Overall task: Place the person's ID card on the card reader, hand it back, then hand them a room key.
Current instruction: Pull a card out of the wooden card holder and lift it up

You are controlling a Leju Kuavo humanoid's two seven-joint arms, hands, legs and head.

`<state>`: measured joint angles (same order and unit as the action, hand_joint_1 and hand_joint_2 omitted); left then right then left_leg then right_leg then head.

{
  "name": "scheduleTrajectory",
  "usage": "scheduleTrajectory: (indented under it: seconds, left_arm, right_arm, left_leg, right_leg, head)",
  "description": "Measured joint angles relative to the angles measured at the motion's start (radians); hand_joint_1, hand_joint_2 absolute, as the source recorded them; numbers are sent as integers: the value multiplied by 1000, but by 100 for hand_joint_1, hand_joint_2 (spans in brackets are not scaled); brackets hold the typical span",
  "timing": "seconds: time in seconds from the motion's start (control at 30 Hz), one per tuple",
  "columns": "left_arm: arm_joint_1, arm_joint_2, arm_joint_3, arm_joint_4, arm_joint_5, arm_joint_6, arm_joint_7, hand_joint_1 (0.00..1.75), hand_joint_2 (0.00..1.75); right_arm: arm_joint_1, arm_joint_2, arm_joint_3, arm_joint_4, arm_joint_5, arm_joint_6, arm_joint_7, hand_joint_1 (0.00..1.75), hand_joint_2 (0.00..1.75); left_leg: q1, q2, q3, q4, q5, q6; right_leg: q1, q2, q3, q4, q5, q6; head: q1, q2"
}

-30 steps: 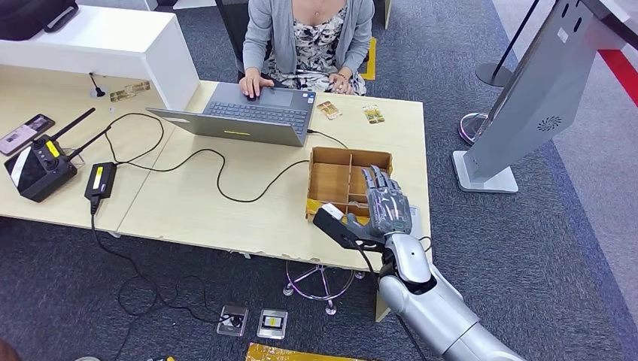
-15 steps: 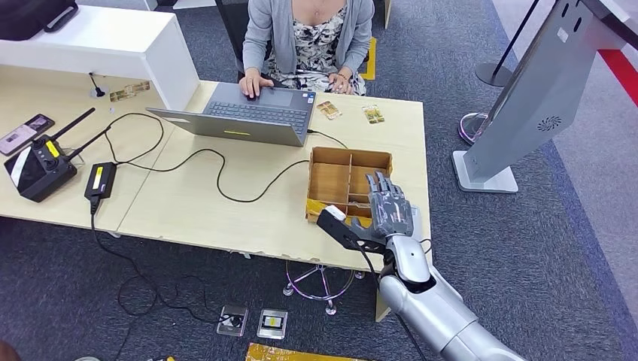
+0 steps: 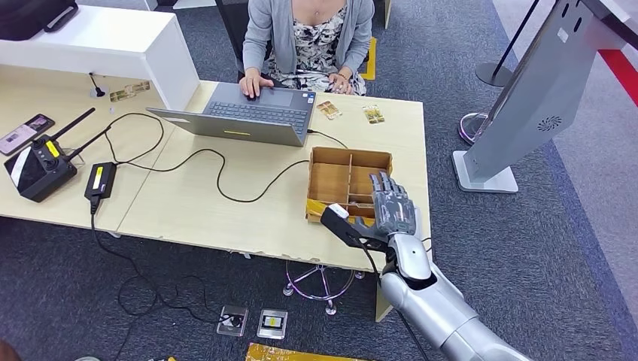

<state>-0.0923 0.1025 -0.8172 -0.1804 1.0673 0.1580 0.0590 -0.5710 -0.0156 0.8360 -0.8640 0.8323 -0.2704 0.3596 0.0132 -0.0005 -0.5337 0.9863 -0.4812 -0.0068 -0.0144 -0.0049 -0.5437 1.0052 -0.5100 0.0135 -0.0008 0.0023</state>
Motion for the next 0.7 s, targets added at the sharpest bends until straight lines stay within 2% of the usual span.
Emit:
scheduleTrajectory:
  seconds: [0.3,0.37,0.43,0.5,0.7]
  left_arm:
    - [0,0,-5,0,3,-1,0,0,0]
    - [0,0,-5,0,2,-2,0,0,0]
    - [-1,0,-6,0,2,-2,0,0,0]
    - [-1,0,-6,0,2,-2,0,0,0]
    - [-1,0,-6,0,6,0,-1,0,0]
  right_arm:
    - [0,8,-5,17,-14,2,-10,0,175]
    - [0,8,-5,21,-17,3,-13,79,175]
    - [0,8,-5,25,-18,4,-15,166,175]
    - [0,8,-5,28,-19,4,-15,175,175]
    - [0,8,-5,41,-12,6,-10,175,175]
  left_leg:
    - [0,0,0,0,0,0]
    - [0,0,0,0,0,0]
    - [0,0,0,0,0,0]
    - [0,0,0,0,0,0]
    - [0,0,0,0,0,0]
  right_leg:
    - [0,0,0,0,0,0]
    - [0,0,0,0,0,0]
    - [0,0,0,0,0,0]
    - [0,0,0,0,0,0]
    - [0,0,0,0,0,0]
  head:
    - [0,0]
    - [0,0]
    - [0,0]
    - [0,0]
    - [0,0]
